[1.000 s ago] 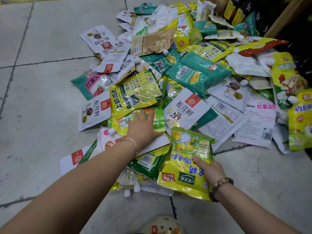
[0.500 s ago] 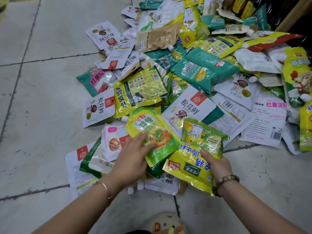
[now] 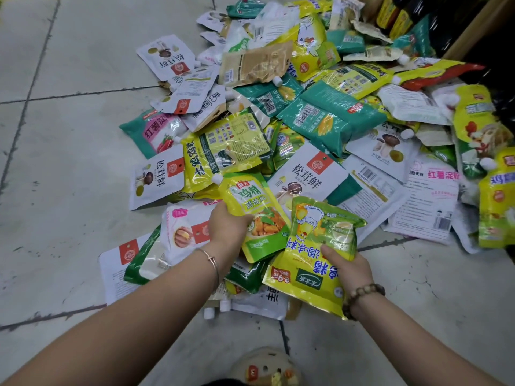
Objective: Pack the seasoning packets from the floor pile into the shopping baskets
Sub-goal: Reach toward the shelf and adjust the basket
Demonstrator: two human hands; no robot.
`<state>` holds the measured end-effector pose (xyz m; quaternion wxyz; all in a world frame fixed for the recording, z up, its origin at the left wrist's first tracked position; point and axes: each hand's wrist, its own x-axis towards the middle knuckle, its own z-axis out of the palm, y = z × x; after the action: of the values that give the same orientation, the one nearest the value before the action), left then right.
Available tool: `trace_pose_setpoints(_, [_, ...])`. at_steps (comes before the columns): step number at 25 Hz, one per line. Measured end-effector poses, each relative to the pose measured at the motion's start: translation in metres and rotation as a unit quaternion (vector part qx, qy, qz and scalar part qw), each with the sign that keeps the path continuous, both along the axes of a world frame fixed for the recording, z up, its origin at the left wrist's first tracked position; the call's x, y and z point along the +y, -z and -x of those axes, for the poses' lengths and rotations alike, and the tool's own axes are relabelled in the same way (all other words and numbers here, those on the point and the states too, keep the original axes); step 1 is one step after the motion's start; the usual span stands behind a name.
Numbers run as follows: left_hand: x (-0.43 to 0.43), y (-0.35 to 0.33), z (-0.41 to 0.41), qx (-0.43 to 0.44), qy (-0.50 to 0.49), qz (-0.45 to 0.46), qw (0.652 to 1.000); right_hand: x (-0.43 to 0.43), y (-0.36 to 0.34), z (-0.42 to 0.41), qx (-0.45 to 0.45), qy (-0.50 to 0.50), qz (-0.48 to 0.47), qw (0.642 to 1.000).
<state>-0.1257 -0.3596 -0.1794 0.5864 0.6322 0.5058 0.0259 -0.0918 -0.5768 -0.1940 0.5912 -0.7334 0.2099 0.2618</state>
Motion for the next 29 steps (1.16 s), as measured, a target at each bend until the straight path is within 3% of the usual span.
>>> trace_pose_setpoints(2, [-0.010, -0.004, 0.000, -0.023, 0.040, -0.065, 0.997, -0.011, -0.007, -0.002, -0.017, 0.004, 0.006, 1.000])
trace_pose_setpoints(4, [-0.017, -0.013, 0.003, -0.057, 0.061, -0.068, 0.994, -0.027, -0.018, -0.005, -0.047, 0.007, 0.023, 0.999])
trace_pose_setpoints(8, [-0.036, -0.058, 0.000, -0.145, 0.125, -0.023, 0.981, -0.067, -0.060, -0.020, -0.142, 0.036, 0.072, 0.987])
trace_pose_setpoints(11, [-0.061, -0.100, -0.017, -0.206, 0.157, 0.066, 0.964, -0.097, -0.106, -0.026, -0.207, 0.067, 0.089, 0.972])
trace_pose_setpoints(19, [-0.155, -0.198, -0.068, -0.277, 0.310, 0.129, 0.900, -0.195, -0.212, 0.013, -0.238, 0.302, 0.070, 0.920])
trace_pose_setpoints(25, [-0.256, -0.251, -0.082, -0.298, 0.455, 0.184, 0.819, -0.273, -0.290, 0.074, -0.253, 0.414, 0.148, 0.862])
trace_pose_setpoints(29, [-0.333, -0.280, -0.075, -0.290, 0.517, 0.278, 0.755, -0.326, -0.334, 0.115, -0.246, 0.453, 0.206, 0.832])
